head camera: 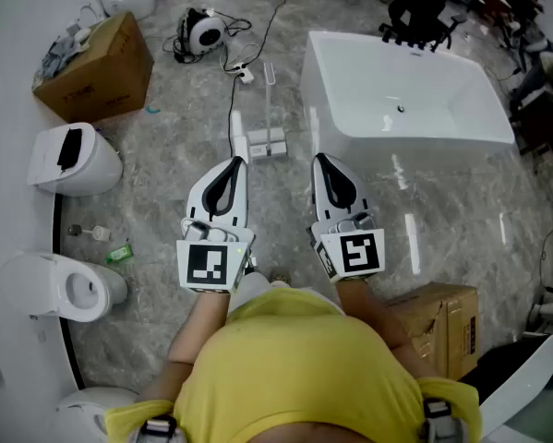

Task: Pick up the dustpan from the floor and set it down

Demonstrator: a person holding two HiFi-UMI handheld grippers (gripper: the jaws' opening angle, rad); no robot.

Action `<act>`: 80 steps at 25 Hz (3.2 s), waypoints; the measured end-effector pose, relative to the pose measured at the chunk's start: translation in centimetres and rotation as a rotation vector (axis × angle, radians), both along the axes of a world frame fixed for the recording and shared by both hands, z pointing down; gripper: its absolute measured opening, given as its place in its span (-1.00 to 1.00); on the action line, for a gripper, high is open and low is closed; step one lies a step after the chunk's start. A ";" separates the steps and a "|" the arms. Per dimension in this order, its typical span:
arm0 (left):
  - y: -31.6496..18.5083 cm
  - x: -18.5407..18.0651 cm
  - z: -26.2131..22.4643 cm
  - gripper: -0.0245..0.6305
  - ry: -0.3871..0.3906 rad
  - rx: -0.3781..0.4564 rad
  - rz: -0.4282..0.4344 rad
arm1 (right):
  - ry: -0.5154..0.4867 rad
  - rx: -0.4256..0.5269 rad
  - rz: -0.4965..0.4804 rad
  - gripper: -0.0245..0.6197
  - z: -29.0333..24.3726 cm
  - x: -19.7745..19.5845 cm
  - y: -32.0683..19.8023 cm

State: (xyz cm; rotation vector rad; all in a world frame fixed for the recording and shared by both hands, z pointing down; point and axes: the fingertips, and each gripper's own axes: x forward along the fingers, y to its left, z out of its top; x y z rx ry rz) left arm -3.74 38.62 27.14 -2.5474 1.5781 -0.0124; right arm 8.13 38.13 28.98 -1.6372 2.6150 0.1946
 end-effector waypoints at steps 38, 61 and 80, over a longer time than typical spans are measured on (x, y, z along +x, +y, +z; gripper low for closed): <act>-29.2 -6.8 3.7 -0.93 0.058 -0.077 0.126 | 0.055 -0.093 0.055 -0.56 4.0 -7.9 -28.6; -46.0 -2.4 8.9 -0.93 0.035 -0.175 0.067 | 0.098 -0.204 -0.123 -0.49 13.4 -3.9 -46.4; -52.8 -0.7 15.6 -0.93 -0.035 -0.283 -0.001 | 0.173 -0.609 -0.472 -0.29 27.6 -4.8 -50.6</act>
